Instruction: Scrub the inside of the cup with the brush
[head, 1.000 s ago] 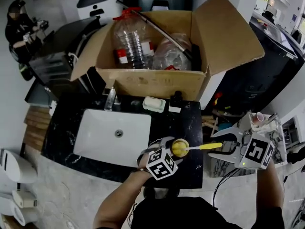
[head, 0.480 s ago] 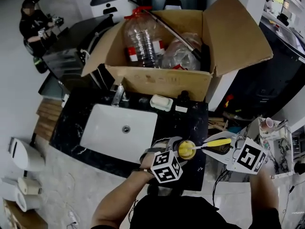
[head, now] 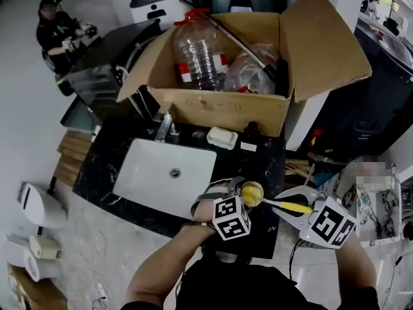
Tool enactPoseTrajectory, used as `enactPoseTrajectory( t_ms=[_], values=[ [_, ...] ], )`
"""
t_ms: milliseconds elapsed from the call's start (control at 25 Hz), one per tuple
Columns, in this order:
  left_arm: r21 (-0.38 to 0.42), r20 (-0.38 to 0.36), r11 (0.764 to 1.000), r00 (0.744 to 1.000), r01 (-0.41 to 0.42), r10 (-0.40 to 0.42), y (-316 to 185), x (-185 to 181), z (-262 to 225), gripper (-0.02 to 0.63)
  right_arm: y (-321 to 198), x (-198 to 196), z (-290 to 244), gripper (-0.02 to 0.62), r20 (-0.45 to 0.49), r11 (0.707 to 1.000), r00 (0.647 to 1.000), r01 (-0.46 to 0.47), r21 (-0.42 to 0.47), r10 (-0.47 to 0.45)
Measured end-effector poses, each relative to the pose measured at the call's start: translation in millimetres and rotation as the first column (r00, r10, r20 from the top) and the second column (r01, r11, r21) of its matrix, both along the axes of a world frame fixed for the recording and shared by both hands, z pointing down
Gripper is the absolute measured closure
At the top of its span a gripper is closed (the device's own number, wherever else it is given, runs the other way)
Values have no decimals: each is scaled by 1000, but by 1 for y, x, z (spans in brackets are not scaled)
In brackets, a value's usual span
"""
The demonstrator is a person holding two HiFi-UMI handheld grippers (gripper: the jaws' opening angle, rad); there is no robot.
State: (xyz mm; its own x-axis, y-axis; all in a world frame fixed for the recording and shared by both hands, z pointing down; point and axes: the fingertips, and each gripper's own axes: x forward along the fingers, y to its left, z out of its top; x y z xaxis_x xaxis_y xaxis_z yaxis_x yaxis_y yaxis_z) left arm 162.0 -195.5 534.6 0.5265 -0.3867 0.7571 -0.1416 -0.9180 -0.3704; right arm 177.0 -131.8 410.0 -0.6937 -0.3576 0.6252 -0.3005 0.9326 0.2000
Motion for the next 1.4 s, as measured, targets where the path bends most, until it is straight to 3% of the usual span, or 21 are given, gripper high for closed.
enactPoseTrajectory(
  t_ms=[160, 560, 720, 920, 1240, 1400],
  values=[
    [24, 56, 1000, 998, 8, -9, -19, -1, 14, 207, -11, -17, 10, 552, 1, 998, 998, -67, 8, 67],
    [-52, 10, 997, 998, -60, 60, -12, -12, 30, 207, -33, -57, 19, 552, 3, 997, 997, -72, 9, 72],
    [-24, 30, 997, 997, -75, 76, -13, -19, 29, 207, -43, -54, 16, 552, -54, 996, 995, -78, 38, 80],
    [33, 65, 995, 993, -98, 96, -14, -30, 24, 207, -44, -44, 11, 552, -16, 993, 993, -119, 4, 119],
    [-4, 22, 1000, 999, -24, 24, -26, -48, 20, 207, -22, -39, 14, 553, 30, 986, 987, -158, -48, 159],
    [-9, -7, 995, 995, 95, -95, -40, -51, 19, 207, -20, -46, 20, 551, 100, 969, 964, -243, -45, 246]
  ],
)
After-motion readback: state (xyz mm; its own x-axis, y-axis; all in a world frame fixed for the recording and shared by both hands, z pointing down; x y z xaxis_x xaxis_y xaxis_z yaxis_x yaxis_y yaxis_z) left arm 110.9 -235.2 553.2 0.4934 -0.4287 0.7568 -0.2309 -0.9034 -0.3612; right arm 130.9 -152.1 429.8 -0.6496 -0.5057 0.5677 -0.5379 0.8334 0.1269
